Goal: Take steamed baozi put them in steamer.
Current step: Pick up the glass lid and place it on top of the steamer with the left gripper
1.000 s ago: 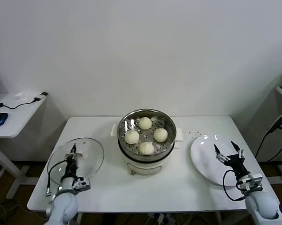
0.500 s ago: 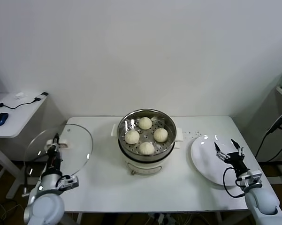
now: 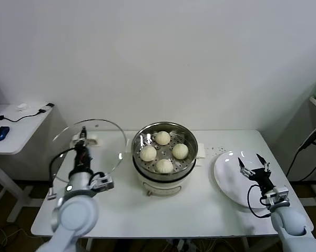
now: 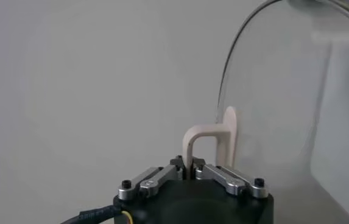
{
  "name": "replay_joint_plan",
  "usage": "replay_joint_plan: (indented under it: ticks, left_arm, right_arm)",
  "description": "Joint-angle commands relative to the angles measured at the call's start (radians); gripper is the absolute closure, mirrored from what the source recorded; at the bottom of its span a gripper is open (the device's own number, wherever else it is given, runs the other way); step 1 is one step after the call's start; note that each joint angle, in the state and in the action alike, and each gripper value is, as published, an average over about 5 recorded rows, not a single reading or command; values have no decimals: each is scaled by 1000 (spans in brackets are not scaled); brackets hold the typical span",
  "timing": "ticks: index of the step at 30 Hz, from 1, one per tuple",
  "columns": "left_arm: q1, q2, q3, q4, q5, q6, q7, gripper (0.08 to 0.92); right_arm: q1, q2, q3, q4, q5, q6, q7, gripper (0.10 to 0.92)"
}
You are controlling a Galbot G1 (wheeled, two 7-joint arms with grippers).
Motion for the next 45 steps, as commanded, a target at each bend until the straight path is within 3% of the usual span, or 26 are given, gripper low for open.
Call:
replay_joint_plan:
  ticks: [1, 10, 18, 32, 45]
  left_arm:
    - [-309, -198, 345, 105, 192, 104, 173, 852]
    - [-330, -369, 430, 286, 219, 104, 94, 852]
    - [-320, -458, 446, 403, 224, 104, 22, 852]
    - [-331, -515, 400, 519, 211, 104, -18, 852]
    - [-322, -490, 384, 551, 195, 104, -26, 852]
  right_arm:
    - [5, 6, 15, -16, -12, 5, -2, 203]
    - [-16, 7, 50, -17, -17, 13, -7, 203]
    - [-26, 5, 64, -10, -19, 16, -9, 203]
    - [-31, 15, 76, -18, -32, 24, -18, 203]
    - [-27, 32, 76, -21, -47, 25, -19, 203]
